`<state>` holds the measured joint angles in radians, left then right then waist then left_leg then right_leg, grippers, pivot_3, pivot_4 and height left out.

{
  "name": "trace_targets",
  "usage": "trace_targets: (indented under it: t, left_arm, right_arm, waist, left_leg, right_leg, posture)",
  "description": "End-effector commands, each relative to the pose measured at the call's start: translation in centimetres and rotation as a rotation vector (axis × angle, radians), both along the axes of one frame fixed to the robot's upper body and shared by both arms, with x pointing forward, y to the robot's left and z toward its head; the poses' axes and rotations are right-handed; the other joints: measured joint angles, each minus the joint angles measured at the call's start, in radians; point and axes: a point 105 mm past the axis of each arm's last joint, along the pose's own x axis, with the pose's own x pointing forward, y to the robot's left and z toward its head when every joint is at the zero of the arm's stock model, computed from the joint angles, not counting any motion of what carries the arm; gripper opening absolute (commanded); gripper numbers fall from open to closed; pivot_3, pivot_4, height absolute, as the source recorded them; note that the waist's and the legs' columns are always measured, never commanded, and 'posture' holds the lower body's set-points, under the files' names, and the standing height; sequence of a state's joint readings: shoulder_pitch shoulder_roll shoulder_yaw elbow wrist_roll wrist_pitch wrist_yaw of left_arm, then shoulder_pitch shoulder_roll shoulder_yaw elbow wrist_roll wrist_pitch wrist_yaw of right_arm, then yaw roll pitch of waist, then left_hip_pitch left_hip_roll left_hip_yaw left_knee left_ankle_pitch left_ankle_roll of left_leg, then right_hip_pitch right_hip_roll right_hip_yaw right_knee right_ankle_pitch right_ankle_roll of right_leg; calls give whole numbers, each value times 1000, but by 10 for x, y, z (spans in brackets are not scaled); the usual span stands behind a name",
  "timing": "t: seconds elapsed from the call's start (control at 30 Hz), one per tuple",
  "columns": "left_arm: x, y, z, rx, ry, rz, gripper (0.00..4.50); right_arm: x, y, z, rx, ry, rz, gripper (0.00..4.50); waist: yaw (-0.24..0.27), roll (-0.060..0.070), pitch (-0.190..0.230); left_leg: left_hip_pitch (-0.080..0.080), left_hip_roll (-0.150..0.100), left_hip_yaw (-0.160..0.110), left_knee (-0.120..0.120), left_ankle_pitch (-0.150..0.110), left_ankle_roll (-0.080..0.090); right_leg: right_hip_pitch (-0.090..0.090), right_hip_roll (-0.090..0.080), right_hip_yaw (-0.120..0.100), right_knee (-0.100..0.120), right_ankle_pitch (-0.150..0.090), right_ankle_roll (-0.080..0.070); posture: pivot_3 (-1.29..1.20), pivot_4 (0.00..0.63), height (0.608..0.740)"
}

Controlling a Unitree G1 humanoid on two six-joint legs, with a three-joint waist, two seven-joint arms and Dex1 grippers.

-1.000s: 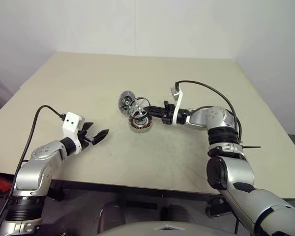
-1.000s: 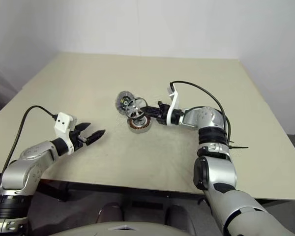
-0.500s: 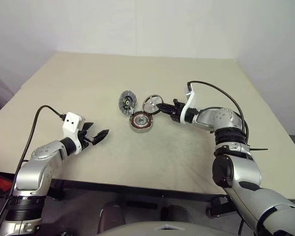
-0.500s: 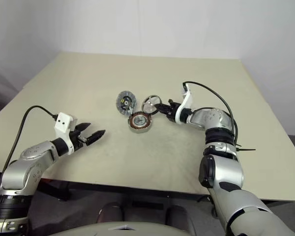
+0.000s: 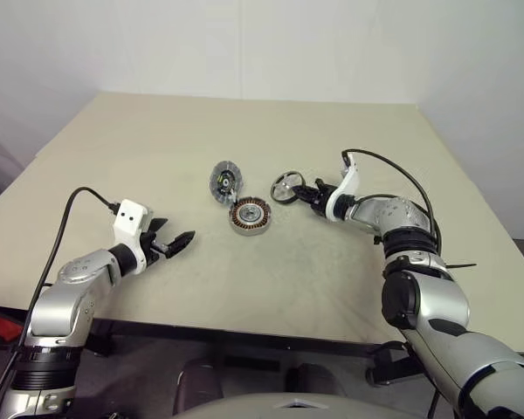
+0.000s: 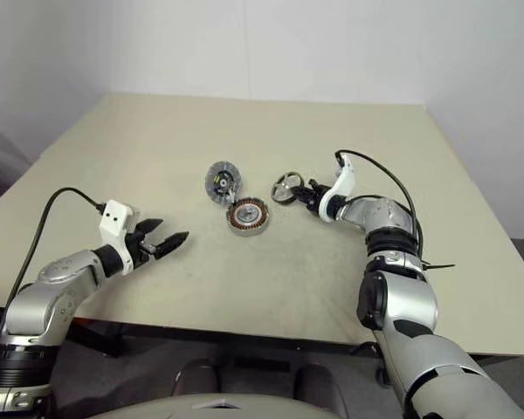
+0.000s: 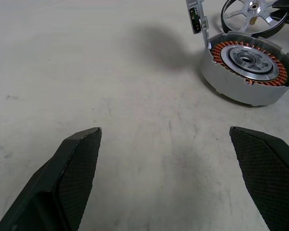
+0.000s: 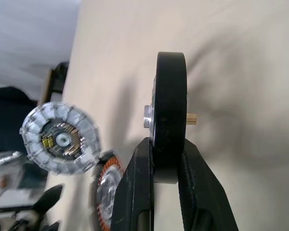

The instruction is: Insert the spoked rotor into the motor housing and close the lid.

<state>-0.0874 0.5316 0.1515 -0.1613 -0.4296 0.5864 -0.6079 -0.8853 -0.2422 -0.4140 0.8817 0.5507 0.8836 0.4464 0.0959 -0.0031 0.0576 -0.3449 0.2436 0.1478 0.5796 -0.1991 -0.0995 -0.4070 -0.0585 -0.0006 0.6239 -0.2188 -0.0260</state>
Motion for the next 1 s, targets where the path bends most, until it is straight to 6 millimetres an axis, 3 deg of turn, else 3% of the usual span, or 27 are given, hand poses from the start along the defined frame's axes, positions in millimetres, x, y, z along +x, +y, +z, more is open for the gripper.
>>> trace_targets:
  t: [0.03,0.07,0.3,0.73,0.87,1.0]
  left_arm:
    - [4,-1,14,14,-54,-18,4500]
    - [4,-1,14,15,-55,-17,4500]
    - [4,-1,14,15,-56,-15,4500]
    - [4,-1,14,14,-54,-13,4500]
    - [4,0,13,14,-53,-13,4500]
    - [4,0,13,15,-51,-13,4500]
  right_arm:
    - [8,-10,3,-57,-51,-46,422]
    - [7,-11,2,-57,-49,-43,422]
    - [14,-12,2,-164,-106,-58,2620]
    - [35,-42,13,-309,-235,-333,2620]
    - [41,-49,28,-313,-321,-406,2620]
    - [36,-8,55,-250,-509,-189,2620]
  waist:
    - [0,0,0]
    - [1,0,0]
    - [0,0,0]
    - [-2,1,0]
    - [-3,1,0]
    - [-8,1,1]
  left_leg:
    - [0,0,0,0,0,0]
    - [0,0,0,0,0,0]
    - [0,0,0,1,0,0]
    - [0,0,0,1,0,0]
    - [0,0,0,1,0,0]
    - [-1,0,0,1,0,1]
  right_leg:
    - [0,0,0,0,0,0]
    - [1,0,0,0,0,0]
    - [2,0,0,1,0,0]
    - [0,0,0,0,0,0]
    - [-1,0,0,0,0,0]
    - [0,0,0,1,0,0]
  posture:
    - [0,0,740]
    - [0,0,740]
    - [0,0,740]
    - [0,0,740]
    - [0,0,740]
    - [0,0,740]
